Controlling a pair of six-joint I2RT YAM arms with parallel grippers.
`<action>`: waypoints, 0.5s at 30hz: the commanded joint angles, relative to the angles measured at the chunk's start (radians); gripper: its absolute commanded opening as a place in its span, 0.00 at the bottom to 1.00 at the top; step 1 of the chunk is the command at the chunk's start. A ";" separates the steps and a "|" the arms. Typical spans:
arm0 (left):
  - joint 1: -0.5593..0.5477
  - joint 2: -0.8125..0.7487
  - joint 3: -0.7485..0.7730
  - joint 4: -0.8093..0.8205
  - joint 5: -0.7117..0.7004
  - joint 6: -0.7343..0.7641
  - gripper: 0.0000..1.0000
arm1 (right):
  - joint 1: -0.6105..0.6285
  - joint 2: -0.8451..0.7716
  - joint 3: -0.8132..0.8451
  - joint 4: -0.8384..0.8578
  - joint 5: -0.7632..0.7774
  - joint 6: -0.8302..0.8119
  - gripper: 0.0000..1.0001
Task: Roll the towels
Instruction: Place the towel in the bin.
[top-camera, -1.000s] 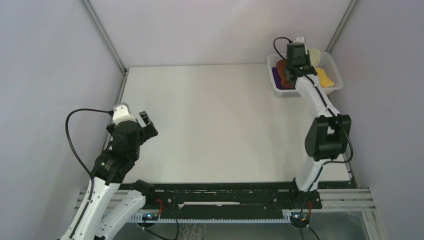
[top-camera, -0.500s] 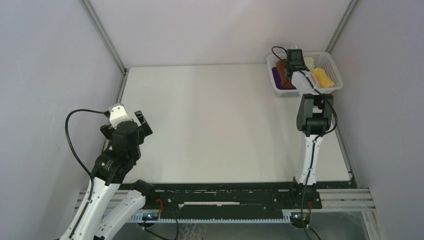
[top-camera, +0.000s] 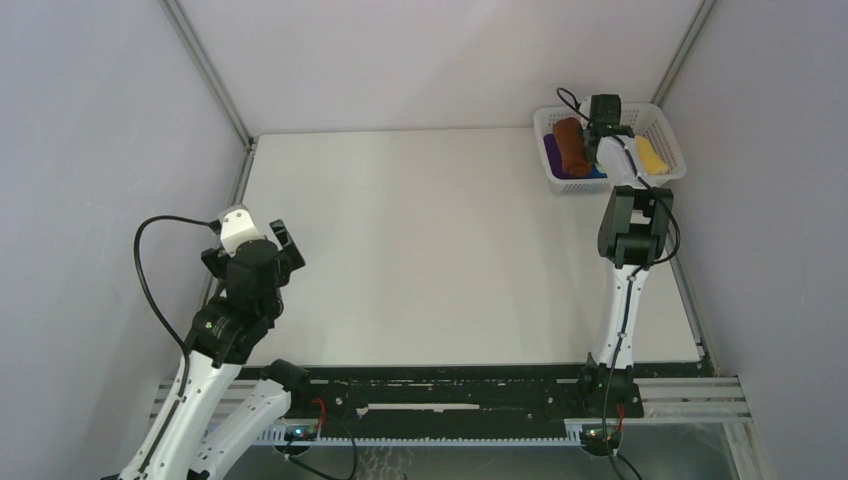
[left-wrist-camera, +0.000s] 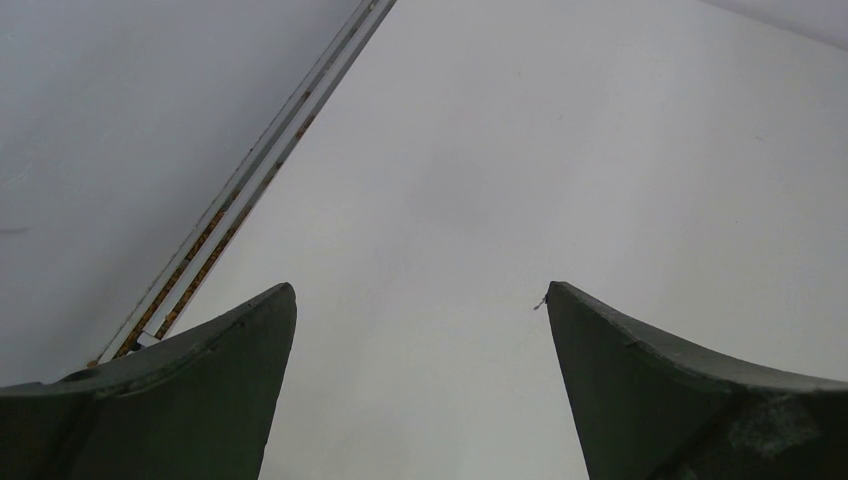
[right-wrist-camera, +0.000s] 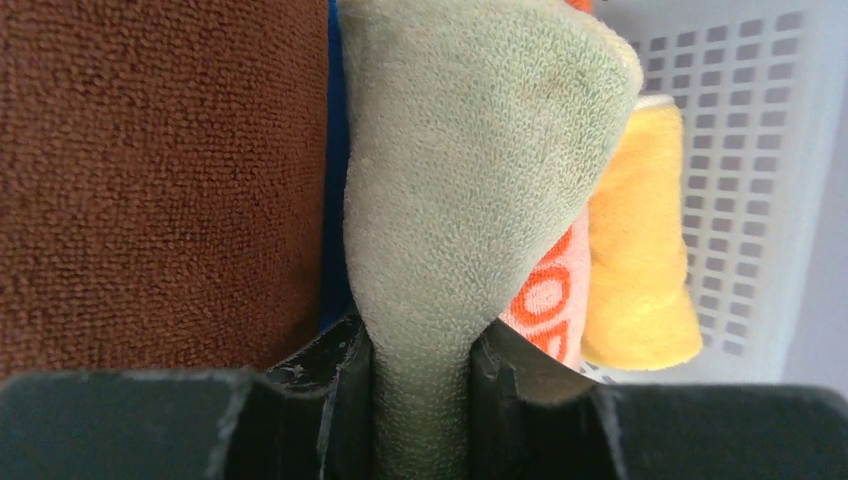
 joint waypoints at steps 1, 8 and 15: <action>0.005 0.003 -0.019 0.031 -0.014 0.017 1.00 | -0.008 0.029 0.042 -0.077 -0.171 0.025 0.12; 0.007 -0.008 -0.020 0.031 -0.010 0.017 1.00 | -0.008 0.021 0.015 -0.119 -0.236 0.025 0.15; 0.007 -0.026 -0.024 0.033 -0.001 0.016 1.00 | -0.010 -0.018 -0.025 -0.109 -0.218 0.020 0.28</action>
